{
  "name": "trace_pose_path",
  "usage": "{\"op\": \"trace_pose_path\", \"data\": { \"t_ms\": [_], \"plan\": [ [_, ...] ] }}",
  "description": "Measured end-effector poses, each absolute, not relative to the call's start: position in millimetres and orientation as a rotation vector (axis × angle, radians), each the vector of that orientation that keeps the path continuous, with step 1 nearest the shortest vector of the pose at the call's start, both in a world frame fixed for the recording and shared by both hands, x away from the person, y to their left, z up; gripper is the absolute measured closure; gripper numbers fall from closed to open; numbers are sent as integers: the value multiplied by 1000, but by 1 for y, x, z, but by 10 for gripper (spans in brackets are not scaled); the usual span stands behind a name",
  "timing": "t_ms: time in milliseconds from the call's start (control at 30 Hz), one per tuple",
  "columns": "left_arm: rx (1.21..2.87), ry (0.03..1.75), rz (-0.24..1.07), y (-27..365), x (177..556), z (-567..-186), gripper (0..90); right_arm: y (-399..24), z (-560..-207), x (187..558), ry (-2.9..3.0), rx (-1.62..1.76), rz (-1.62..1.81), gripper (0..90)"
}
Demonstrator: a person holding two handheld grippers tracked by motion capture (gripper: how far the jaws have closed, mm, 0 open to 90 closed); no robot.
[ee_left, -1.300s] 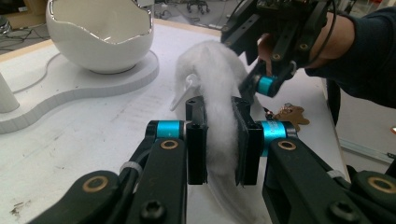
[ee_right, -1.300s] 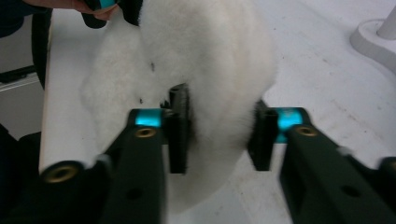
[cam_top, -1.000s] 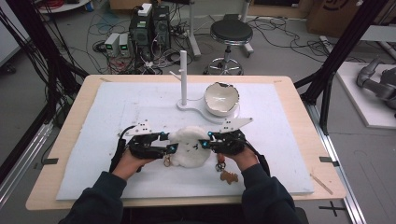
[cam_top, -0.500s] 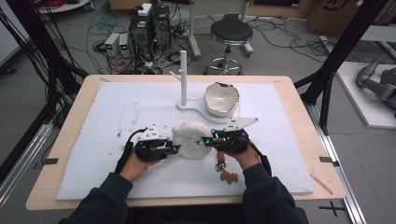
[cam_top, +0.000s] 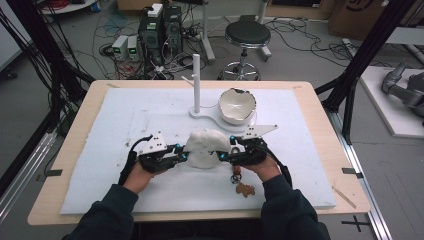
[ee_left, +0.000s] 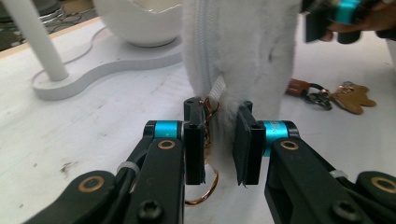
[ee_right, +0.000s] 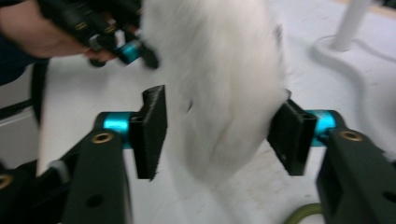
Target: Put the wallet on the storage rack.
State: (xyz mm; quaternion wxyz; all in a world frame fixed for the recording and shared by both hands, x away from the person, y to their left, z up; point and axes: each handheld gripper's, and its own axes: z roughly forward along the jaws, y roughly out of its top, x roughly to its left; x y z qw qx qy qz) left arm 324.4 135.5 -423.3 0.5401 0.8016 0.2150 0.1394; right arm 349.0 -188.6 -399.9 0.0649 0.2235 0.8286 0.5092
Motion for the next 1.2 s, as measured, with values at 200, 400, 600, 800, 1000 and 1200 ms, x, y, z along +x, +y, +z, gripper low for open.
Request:
{"op": "trace_pose_path", "data": {
  "t_ms": [200,400,600,800,1000,1200],
  "plan": [
    [1909,531,316,135,325,-424,750,-188,-399,348,2521,608,1520,679],
    [1879,706,312,144,331,-427,563,-186,-388,343,2459,518,1443,749],
    [1795,837,352,177,335,-427,375,-197,-373,348,2400,527,1450,751],
    [1749,918,385,191,340,-428,248,-204,-347,358,2339,520,1418,756],
    [1739,910,416,196,341,-428,224,-213,-312,377,2261,524,1374,755],
    [1733,917,420,198,342,-429,223,-224,-295,394,2231,542,1303,755]
  ]
}}
